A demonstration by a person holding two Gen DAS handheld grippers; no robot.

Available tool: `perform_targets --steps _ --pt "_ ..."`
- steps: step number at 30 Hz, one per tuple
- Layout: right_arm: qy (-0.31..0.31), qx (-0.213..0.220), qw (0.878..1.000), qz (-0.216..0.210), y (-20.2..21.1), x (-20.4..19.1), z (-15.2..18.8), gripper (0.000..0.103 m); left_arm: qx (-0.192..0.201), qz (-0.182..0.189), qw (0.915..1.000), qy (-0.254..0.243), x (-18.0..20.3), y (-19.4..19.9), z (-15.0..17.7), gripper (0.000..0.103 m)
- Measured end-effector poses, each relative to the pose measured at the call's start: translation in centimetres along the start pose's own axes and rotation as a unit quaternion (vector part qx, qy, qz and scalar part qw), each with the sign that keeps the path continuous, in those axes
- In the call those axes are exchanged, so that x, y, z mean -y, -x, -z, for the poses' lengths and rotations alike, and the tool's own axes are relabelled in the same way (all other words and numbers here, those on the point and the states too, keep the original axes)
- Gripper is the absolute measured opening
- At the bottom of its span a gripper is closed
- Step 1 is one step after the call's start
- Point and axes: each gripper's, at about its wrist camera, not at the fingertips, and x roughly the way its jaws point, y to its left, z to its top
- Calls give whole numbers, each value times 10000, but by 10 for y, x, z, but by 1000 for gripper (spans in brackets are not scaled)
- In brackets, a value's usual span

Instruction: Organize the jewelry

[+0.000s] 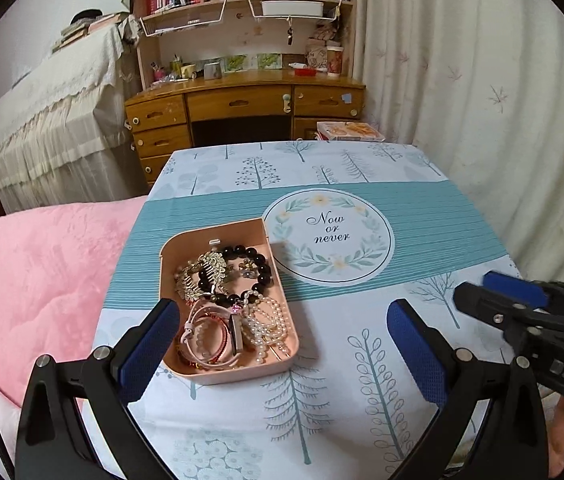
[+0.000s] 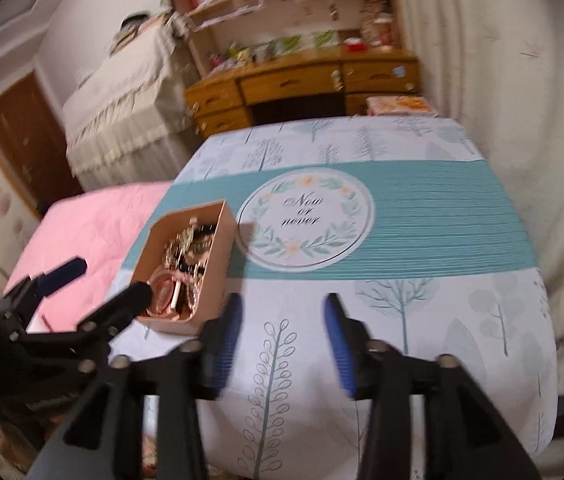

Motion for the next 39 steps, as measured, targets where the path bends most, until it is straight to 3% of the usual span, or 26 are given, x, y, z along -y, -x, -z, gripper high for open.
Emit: perform_targets --steps 4,15,39 --pt "1 165 9996 228 4 2 4 49 74 -73 9999 -57 8 3 1 102" --pt "69 262 9989 382 0 3 2 49 201 -81 9986 486 -3 6 -6 102" --pt "112 426 9980 443 6 7 -4 50 140 -107 9990 420 9 5 -14 102"
